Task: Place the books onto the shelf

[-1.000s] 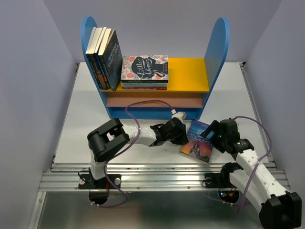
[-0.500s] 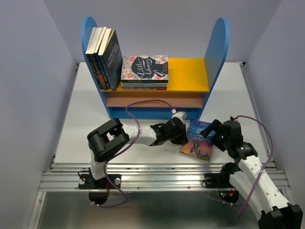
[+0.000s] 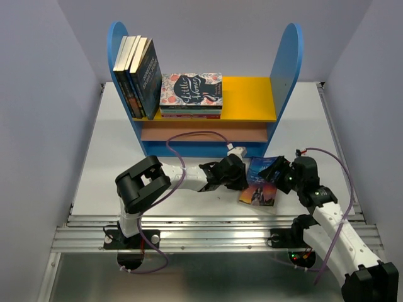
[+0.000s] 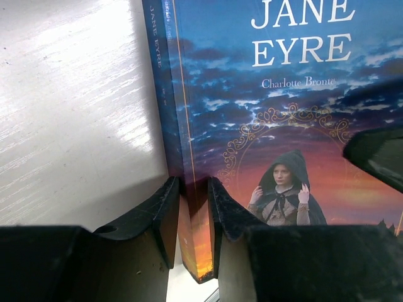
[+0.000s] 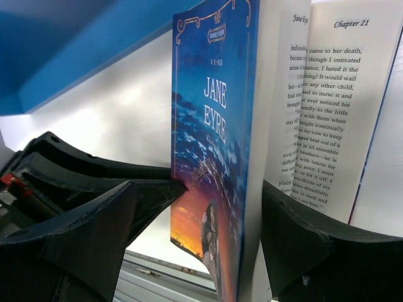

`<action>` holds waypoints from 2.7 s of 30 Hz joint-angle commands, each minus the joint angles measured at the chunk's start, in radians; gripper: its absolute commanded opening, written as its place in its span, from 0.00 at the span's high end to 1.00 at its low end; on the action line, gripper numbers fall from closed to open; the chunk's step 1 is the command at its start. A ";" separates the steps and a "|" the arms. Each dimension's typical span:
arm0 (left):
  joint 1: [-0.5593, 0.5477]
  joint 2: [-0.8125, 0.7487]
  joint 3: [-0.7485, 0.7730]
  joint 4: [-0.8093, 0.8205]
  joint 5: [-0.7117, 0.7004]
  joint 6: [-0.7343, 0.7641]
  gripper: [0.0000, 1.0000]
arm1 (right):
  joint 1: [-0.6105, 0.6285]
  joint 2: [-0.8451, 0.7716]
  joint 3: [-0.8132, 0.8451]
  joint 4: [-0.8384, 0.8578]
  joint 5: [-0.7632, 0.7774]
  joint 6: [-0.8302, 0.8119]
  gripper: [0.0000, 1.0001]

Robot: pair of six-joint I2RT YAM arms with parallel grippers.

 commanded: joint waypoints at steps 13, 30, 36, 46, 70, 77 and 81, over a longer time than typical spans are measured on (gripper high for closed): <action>-0.027 0.032 0.040 -0.039 0.013 0.009 0.78 | 0.015 -0.053 0.086 -0.134 0.083 -0.041 0.87; -0.015 -0.526 -0.172 -0.058 -0.132 -0.033 0.01 | 0.015 -0.148 0.256 -0.045 -0.184 -0.176 0.99; -0.006 -0.780 -0.353 0.044 -0.113 -0.065 0.01 | 0.015 -0.204 0.320 0.070 -0.393 -0.169 0.99; 0.004 -1.044 -0.552 0.157 -0.113 -0.102 0.01 | 0.015 -0.256 0.337 0.475 -0.629 0.029 0.99; 0.017 -1.015 -0.503 0.433 0.048 0.005 0.01 | 0.015 -0.262 0.362 0.754 -0.806 0.235 0.99; 0.019 -1.002 -0.509 0.542 0.138 -0.025 0.01 | 0.015 -0.259 0.308 0.885 -0.825 0.321 0.99; 0.020 -0.982 -0.508 0.610 0.177 -0.033 0.01 | 0.015 -0.250 0.287 0.951 -0.844 0.364 0.99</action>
